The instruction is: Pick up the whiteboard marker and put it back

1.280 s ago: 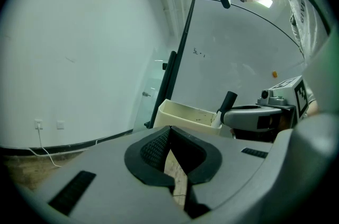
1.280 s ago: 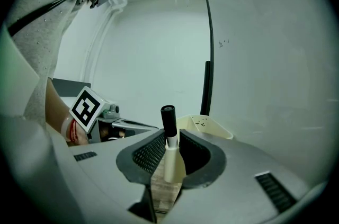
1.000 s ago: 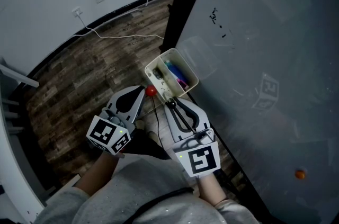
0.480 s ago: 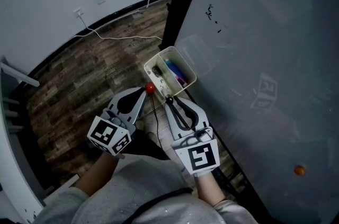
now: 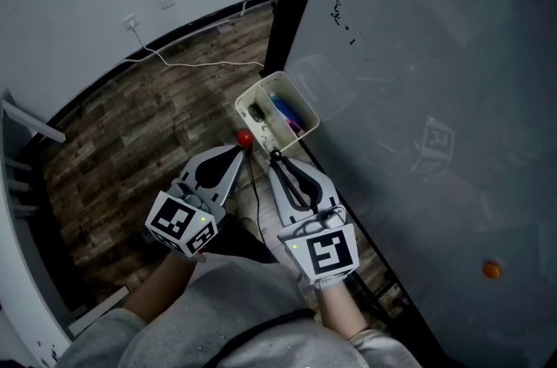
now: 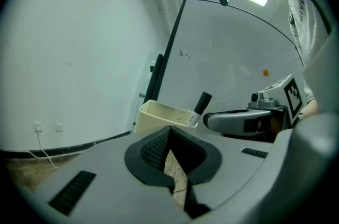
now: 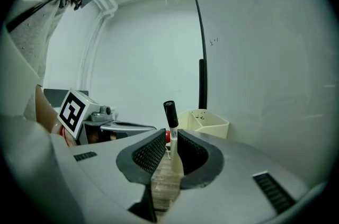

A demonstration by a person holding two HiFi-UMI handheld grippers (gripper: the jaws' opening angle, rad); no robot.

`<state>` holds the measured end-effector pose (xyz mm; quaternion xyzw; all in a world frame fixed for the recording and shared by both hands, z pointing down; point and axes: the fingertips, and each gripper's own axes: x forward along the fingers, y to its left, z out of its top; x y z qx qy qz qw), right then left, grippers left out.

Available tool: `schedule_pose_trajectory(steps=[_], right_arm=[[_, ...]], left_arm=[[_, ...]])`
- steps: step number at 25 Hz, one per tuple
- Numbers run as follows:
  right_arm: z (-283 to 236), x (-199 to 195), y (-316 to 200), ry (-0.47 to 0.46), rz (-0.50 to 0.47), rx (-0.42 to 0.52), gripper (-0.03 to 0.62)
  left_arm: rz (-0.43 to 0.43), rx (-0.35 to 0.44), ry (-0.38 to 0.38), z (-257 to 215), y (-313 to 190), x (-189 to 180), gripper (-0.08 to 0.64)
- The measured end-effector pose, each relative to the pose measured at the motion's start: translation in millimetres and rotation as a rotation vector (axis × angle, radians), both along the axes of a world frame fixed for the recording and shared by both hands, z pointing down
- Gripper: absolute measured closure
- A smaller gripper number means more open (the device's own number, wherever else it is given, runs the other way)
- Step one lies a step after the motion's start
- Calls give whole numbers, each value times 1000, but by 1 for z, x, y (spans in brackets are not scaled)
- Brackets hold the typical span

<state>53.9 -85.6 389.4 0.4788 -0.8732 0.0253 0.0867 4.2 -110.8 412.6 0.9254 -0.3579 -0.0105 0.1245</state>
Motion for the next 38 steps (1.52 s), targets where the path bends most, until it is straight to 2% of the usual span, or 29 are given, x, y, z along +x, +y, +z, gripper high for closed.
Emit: schedule_pose_trajectory(steps=[12,20,38], right_arm=[[5,0,17,-32,-6,-35,565],[9,0,22,-64,25,-127,572],[-5,-17,48,-78,71,-124,572]], left_arm=[[19,20,0,-5,23,9,549],[58,26,6,-10,34,17,549],[145,22,18,-23,66,9,549]])
